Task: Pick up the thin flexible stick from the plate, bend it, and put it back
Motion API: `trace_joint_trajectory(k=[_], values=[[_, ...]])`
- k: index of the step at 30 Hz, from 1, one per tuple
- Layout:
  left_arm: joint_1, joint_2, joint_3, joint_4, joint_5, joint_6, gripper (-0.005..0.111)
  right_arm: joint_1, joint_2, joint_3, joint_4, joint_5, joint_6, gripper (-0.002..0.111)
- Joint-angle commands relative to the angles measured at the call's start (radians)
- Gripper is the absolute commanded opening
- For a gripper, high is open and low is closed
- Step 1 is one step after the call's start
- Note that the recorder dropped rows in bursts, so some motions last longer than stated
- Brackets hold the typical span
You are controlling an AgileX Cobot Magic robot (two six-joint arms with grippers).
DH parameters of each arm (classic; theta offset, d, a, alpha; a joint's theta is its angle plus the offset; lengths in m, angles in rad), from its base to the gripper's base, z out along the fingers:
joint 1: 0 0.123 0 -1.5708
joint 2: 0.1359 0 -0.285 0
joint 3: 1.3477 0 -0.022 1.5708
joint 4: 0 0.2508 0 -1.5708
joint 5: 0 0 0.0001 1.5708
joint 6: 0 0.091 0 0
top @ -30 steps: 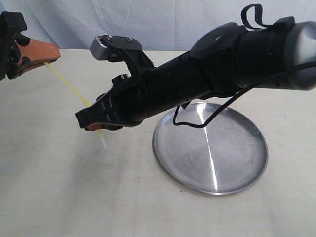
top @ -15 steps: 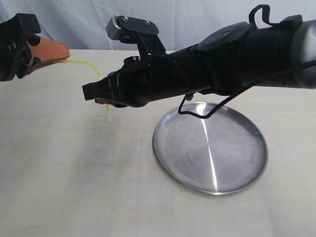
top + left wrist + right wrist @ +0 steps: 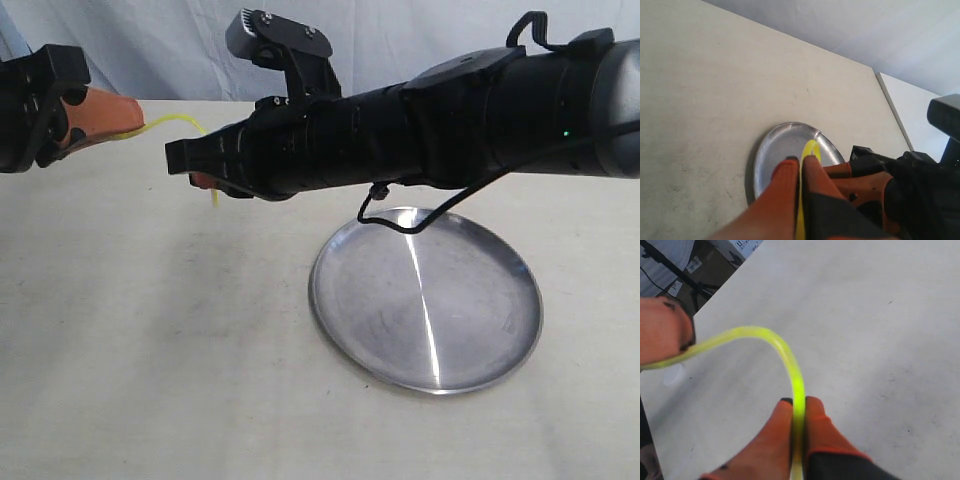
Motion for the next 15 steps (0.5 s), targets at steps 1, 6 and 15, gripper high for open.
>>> trace_joint_trajectory(k=[1,6,15], values=[[-0.018,0.009,0.016,0.05,0.062,0.004,0.0,0.007,-0.029,-0.026,0.079,0.051,-0.045,0.0],[-0.018,0.009,0.016,0.066,0.065,0.004,0.0,0.007,-0.029,-0.026,0.079,0.051,-0.05,0.0],[-0.018,0.009,0.016,0.072,0.073,0.006,0.0,0.007,-0.029,-0.026,0.097,0.078,-0.075,0.0]])
